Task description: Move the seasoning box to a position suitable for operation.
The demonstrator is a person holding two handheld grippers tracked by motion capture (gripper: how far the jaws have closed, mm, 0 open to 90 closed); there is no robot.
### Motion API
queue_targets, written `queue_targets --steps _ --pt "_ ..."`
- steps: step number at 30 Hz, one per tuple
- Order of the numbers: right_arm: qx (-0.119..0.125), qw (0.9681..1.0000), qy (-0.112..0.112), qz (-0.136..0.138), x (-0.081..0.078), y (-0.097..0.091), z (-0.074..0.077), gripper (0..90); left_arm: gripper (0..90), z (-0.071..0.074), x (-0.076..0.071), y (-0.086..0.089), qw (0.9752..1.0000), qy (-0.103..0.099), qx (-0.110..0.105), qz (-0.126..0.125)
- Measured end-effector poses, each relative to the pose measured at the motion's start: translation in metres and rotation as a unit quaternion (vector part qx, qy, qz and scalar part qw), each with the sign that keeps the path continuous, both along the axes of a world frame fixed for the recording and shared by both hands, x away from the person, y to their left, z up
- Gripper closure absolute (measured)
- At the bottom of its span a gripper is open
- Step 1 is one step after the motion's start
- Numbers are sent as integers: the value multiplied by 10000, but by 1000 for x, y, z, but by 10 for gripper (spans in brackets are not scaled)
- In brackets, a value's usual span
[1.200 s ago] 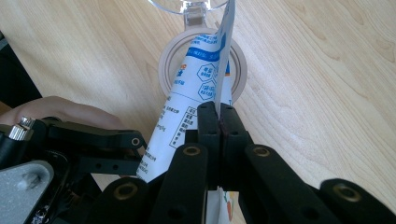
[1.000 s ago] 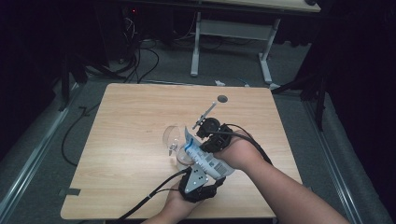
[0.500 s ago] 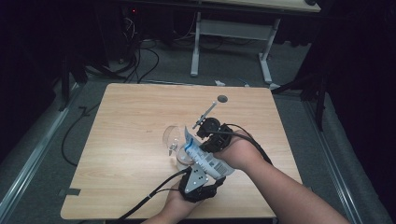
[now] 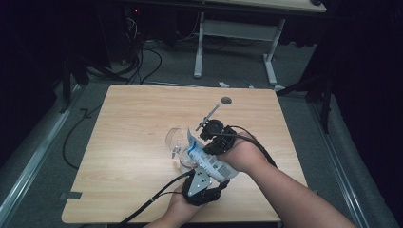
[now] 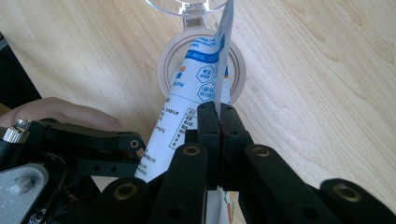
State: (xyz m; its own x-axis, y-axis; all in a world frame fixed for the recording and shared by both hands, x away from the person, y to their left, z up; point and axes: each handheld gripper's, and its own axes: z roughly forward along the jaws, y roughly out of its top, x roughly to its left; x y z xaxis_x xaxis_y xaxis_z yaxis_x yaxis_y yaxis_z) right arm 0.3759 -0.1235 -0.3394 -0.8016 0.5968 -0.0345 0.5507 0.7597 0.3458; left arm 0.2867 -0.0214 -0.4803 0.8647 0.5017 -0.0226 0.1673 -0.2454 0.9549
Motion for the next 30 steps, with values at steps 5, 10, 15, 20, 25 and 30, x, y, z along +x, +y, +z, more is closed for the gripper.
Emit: queue_targets --steps 5,10,15,20,25,30 --pt "7 10000 0 2 0 0 0 899 510 0 0 0 10000 -3 2 -8" --pt "14 10000 -6 14 0 1 0 899 510 1 0 1 10000 -20 -3 -9" --pt "-7 10000 -24 27 0 1 1 899 510 2 0 1 10000 -23 -17 -2" --pt "-12 10000 -21 33 0 1 1 899 511 2 0 1 10000 -25 -27 2" --pt "-11 10000 -26 19 0 2 1 900 512 2 0 1 10000 -27 -31 8" --pt "-9 10000 -35 35 0 2 2 900 512 2 0 1 10000 -29 -42 12"
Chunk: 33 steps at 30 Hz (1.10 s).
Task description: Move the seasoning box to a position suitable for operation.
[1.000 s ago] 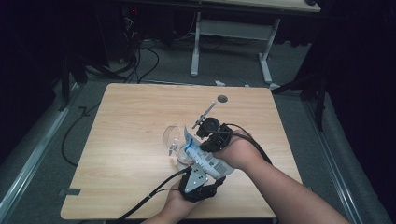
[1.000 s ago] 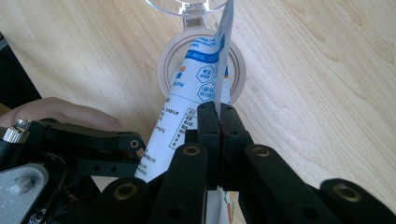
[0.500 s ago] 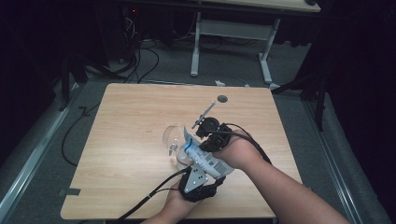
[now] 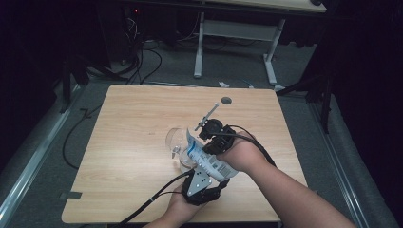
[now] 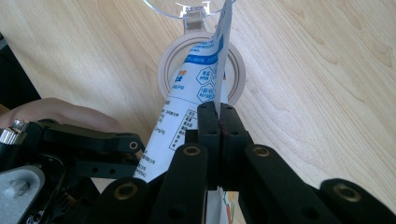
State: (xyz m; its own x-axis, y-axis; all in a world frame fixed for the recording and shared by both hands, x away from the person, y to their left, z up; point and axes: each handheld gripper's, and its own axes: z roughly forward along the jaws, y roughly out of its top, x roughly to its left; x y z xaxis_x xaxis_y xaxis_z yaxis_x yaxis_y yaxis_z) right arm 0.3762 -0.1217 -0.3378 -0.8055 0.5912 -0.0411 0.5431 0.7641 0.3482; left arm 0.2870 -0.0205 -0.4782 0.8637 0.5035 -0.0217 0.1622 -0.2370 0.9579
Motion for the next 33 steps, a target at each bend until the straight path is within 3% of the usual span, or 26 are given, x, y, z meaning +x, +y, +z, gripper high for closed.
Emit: queue_targets --steps 33 --pt "-12 10000 -9 -19 1 2 3 900 516 3 0 1 10000 -13 -58 5"
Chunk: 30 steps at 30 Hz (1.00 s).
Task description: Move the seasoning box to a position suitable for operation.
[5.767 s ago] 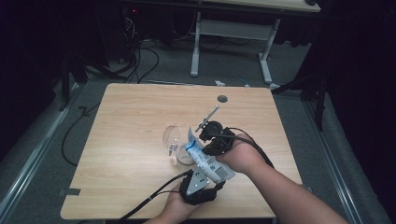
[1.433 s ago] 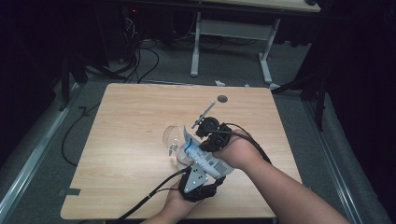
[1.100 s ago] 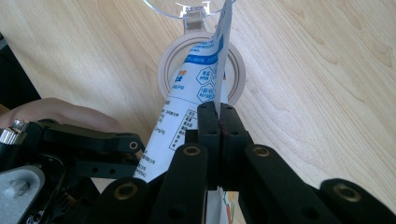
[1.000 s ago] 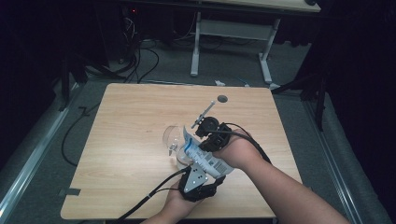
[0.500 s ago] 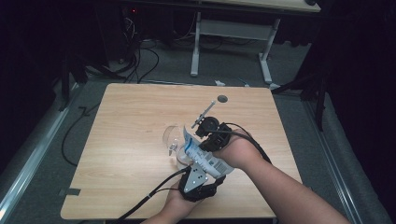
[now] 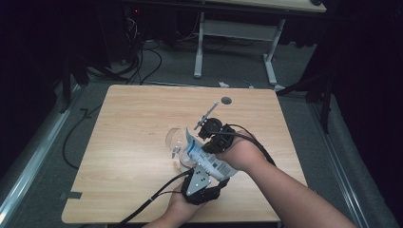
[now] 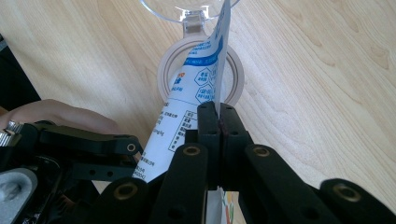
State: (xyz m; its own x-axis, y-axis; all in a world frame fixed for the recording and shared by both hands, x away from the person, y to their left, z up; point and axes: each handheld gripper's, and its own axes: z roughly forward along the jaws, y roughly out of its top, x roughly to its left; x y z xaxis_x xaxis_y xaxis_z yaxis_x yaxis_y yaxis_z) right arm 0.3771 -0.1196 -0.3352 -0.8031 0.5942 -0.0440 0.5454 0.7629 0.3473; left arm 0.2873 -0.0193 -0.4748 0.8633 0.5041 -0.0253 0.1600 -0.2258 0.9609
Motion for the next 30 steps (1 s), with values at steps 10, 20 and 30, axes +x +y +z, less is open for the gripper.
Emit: queue_targets --steps 10,20,30 --pt "-24 10000 1 29 1 1 0 900 516 0 0 0 10000 8 -25 9" --pt "-15 10000 -9 28 1 2 1 900 518 1 0 1 10000 -18 -31 22" --pt "-17 10000 -22 50 1 2 2 900 519 2 0 1 10000 -27 -54 27"
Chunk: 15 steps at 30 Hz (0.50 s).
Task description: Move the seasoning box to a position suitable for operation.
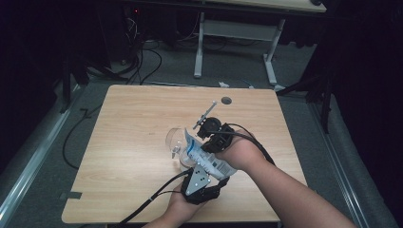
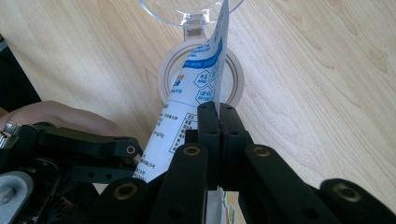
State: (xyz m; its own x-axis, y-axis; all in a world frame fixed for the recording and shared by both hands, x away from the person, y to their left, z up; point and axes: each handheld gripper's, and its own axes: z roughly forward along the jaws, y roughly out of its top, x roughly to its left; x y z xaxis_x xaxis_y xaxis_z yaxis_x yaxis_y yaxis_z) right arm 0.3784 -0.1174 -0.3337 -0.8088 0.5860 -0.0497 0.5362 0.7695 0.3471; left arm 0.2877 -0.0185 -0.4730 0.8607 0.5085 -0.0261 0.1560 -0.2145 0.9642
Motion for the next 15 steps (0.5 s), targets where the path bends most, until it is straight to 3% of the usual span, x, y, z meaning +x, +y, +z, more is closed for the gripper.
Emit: queue_targets --steps 15 --pt "-2 10000 5 -10 0 1 0 900 521 0 0 0 10000 0 -18 13"
